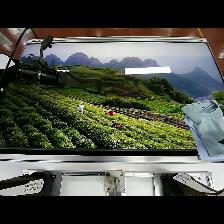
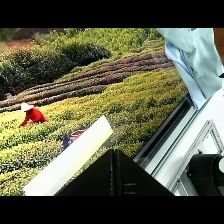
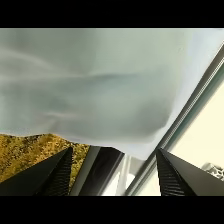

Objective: Fold the shirts.

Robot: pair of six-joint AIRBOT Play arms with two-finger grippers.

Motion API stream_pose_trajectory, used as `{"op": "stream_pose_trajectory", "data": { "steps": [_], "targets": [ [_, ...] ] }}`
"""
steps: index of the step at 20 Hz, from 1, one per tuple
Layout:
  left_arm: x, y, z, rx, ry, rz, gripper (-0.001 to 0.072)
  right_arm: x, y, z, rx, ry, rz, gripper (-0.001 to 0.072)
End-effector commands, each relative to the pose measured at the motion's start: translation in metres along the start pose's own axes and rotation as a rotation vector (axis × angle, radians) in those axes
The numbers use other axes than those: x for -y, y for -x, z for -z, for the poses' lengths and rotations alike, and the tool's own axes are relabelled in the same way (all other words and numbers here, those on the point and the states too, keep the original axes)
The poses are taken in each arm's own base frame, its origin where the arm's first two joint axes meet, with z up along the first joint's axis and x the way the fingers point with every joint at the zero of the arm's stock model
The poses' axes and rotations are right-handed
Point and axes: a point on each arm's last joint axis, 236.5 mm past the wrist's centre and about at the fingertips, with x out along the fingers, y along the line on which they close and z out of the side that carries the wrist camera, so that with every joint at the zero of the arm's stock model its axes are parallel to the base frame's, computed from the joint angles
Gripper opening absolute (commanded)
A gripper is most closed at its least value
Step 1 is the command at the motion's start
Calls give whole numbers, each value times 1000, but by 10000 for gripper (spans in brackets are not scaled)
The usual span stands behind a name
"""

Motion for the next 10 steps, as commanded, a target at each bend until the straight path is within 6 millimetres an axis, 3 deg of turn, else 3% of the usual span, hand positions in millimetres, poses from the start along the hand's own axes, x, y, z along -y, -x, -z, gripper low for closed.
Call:
{"op": "stream_pose_trajectory", "data": {
  "steps": [1, 3, 5, 6, 7, 8, 9, 10],
  "targets": [
    [-1, 0, -2, 7, 4, -5, 34, -5, 38, -21, 106, 51, 5, 633],
    [-11, 0, -3, 14, 42, -48, 32, -35, 99, -60, 331, 91, -75, 633],
    [-54, 5, 14, -46, 204, -278, 30, -89, 178, -89, 610, 180, -248, 633],
    [-75, 11, 27, -106, 183, -423, 30, -115, 207, -87, 697, 242, -311, 633],
    [-94, 21, 40, -170, 158, -580, 30, -141, 223, -75, 737, 331, -350, 633],
    [-104, 28, 51, -231, 127, -697, 31, -164, 225, -57, 728, 425, -355, 633],
    [-108, 31, 63, -305, 83, -776, 34, -184, 216, -37, 685, 517, -338, 633],
    [-106, 29, 72, -361, 45, -803, 85, -201, 199, -16, 613, 613, -316, 633]
  ]
}}
